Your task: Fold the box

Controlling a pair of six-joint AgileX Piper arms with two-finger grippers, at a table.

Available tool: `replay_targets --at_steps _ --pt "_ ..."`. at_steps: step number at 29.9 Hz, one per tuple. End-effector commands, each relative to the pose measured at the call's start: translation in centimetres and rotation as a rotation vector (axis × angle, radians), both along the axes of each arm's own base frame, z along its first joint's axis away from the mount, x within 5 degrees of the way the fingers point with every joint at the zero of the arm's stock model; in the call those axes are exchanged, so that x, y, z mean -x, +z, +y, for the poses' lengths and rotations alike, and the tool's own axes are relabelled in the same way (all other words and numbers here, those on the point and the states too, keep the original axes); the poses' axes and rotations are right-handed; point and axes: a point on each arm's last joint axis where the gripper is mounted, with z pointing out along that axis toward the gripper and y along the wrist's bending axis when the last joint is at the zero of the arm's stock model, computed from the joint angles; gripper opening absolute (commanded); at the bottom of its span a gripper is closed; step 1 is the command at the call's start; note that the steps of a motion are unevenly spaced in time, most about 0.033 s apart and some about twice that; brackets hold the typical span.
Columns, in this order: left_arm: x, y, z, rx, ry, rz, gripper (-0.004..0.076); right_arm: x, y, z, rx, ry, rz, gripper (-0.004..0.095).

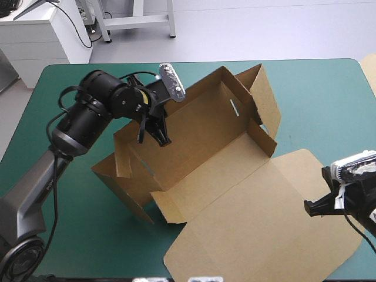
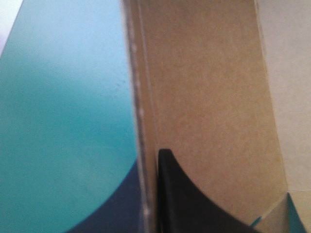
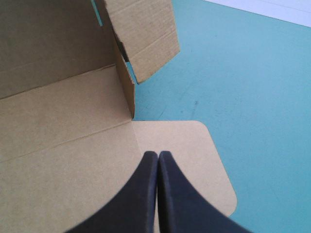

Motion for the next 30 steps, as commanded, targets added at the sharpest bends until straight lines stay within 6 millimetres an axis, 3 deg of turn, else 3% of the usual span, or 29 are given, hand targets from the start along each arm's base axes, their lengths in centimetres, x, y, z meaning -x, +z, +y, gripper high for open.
replay_targets --at_steps 1,10,21,30 --pt "0.9 2.4 -1.4 -0.001 -0.058 -0.204 -0.0008 0.0 1.7 -0.5 0.003 -0.052 -0.098 -0.0015" --pt "2.0 2.3 -5.5 -0.085 -0.193 -0.454 -0.0008 -0.1 1.9 -0.7 -0.022 -0.088 -0.115 -0.0015" --pt "0.8 2.5 -5.5 -0.141 -0.147 -0.58 -0.0008 -0.1 1.8 -0.7 -0.065 -0.107 -0.106 -0.0015" --pt "0.2 -2.0 -6.4 -0.144 -0.181 -0.592 -0.0008 -0.2 1.9 -0.6 -0.137 -0.14 -0.092 -0.0015"
